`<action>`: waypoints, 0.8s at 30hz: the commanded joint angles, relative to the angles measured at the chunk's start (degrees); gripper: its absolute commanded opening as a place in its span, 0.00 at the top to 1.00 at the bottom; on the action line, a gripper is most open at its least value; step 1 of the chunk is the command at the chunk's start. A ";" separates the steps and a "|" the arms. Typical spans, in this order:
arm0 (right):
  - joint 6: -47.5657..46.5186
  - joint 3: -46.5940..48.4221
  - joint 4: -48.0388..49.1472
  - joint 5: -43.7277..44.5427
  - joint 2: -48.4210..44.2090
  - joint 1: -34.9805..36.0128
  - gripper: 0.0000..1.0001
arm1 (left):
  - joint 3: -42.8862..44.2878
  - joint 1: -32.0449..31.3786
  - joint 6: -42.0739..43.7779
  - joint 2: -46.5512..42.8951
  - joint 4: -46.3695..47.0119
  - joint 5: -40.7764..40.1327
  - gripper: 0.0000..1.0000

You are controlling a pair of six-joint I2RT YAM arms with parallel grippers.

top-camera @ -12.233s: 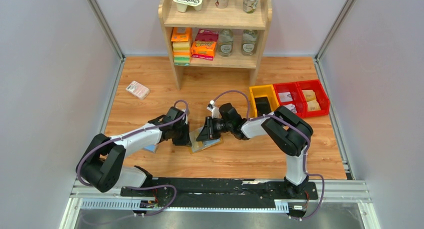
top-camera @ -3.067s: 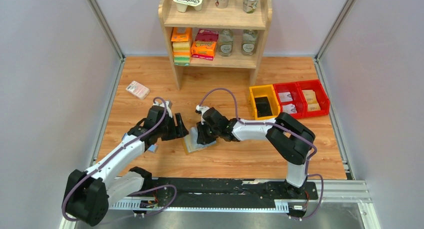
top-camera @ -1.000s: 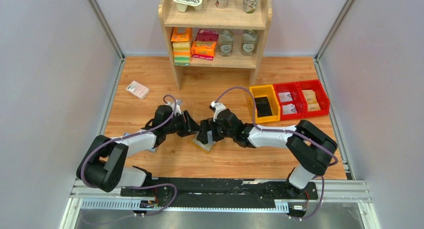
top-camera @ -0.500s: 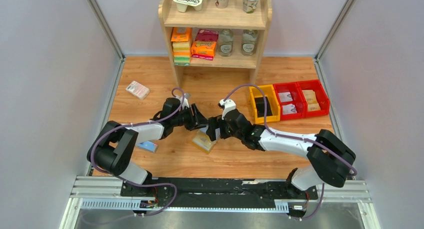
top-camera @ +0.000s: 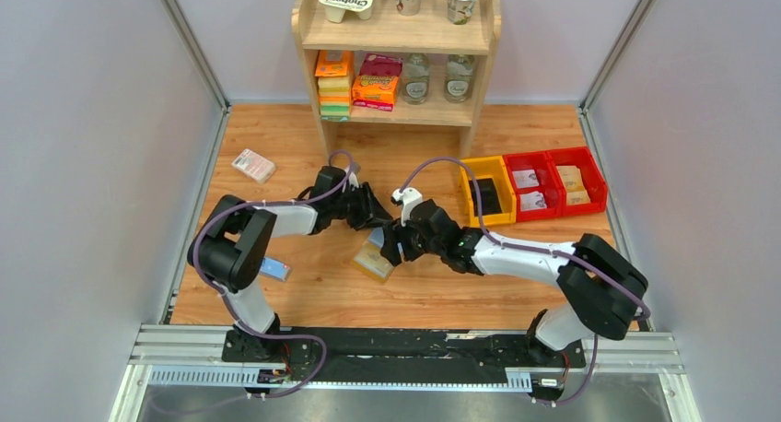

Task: Take the credit cards out of the card holder
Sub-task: Remove the credit card from the card holder.

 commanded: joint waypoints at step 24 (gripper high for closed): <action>9.64 4.40 1.41 -19.66 13.40 -4.75 0.60 | -6.37 -2.01 16.74 -30.34 -34.45 -10.05 0.66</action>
